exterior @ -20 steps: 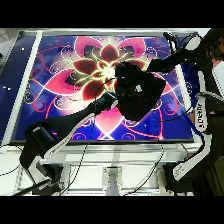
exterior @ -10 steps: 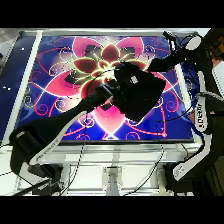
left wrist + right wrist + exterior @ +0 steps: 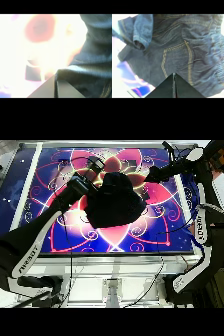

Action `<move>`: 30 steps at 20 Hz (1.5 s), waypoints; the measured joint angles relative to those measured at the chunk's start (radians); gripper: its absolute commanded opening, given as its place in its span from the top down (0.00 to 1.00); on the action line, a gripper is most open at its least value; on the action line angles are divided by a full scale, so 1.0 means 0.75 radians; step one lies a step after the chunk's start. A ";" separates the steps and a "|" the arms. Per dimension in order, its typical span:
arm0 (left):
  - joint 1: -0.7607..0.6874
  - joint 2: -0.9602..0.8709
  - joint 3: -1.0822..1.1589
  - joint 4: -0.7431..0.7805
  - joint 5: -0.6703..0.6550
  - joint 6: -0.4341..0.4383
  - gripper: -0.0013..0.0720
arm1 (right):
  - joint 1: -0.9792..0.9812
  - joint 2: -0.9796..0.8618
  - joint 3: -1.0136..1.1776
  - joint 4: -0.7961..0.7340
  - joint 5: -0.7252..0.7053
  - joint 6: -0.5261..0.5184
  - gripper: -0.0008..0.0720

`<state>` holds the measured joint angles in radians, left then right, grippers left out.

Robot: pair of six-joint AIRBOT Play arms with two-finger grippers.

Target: Fold the clothes and pants, and hang the long-sleeved shirts on hangers.

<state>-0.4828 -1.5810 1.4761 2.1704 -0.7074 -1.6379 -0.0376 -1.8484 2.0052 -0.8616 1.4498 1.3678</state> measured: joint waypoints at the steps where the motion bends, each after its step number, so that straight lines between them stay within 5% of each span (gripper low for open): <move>1: 0.030 0.003 0.003 0.008 0.038 -0.013 0.97 | 0.000 0.000 0.000 0.032 0.001 0.006 0.94; 4: 0.113 0.006 0.008 0.023 0.174 -0.054 0.96 | 0.000 0.000 0.000 0.080 0.006 0.024 0.88; 6: 0.172 0.007 0.009 0.028 0.252 -0.136 0.74 | 0.000 0.000 0.000 0.099 0.006 0.045 0.54; 7: 0.204 0.007 0.009 0.031 0.278 -0.209 0.61 | 0.000 0.000 0.000 0.102 0.007 0.053 0.49; 9: 0.277 0.007 0.009 0.028 0.317 -0.452 0.11 | 0.000 0.000 0.000 0.110 0.006 0.068 0.49; 10: 0.315 0.007 0.009 0.020 0.329 -0.614 0.11 | 0.000 0.000 0.000 0.113 0.004 0.073 0.49; 11: 0.346 0.007 0.009 0.011 0.333 -0.754 0.18 | 0.000 0.000 0.000 0.116 -0.001 0.075 0.49; 14: 0.413 0.010 0.009 -0.031 0.328 -1.065 0.82 | 0.000 0.000 0.000 0.119 -0.002 0.078 0.52; 15: 0.422 0.014 0.009 -0.047 0.317 -1.120 0.97 | 0.000 0.000 0.000 0.119 0.001 0.080 0.68; 16: 0.426 0.020 0.009 -0.061 0.313 -1.165 0.97 | 0.000 0.000 0.000 0.119 0.003 0.081 0.94; 19: 0.401 0.054 0.009 -0.091 0.298 -1.209 0.97 | 0.000 0.000 0.000 0.115 0.015 0.070 0.95; 25: 0.223 0.254 -0.103 -0.111 0.073 -0.909 0.98 | 0.000 0.030 -0.049 0.176 0.004 -0.011 0.95; 30: 0.162 0.603 -0.504 -0.235 -0.003 -0.889 0.98 | -0.007 0.207 -0.386 0.227 -0.073 -0.108 0.95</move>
<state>-0.3614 -1.1290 1.0981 1.9938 -0.7094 -2.3047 -0.0429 -1.6932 1.7157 -0.6910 1.3952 1.2865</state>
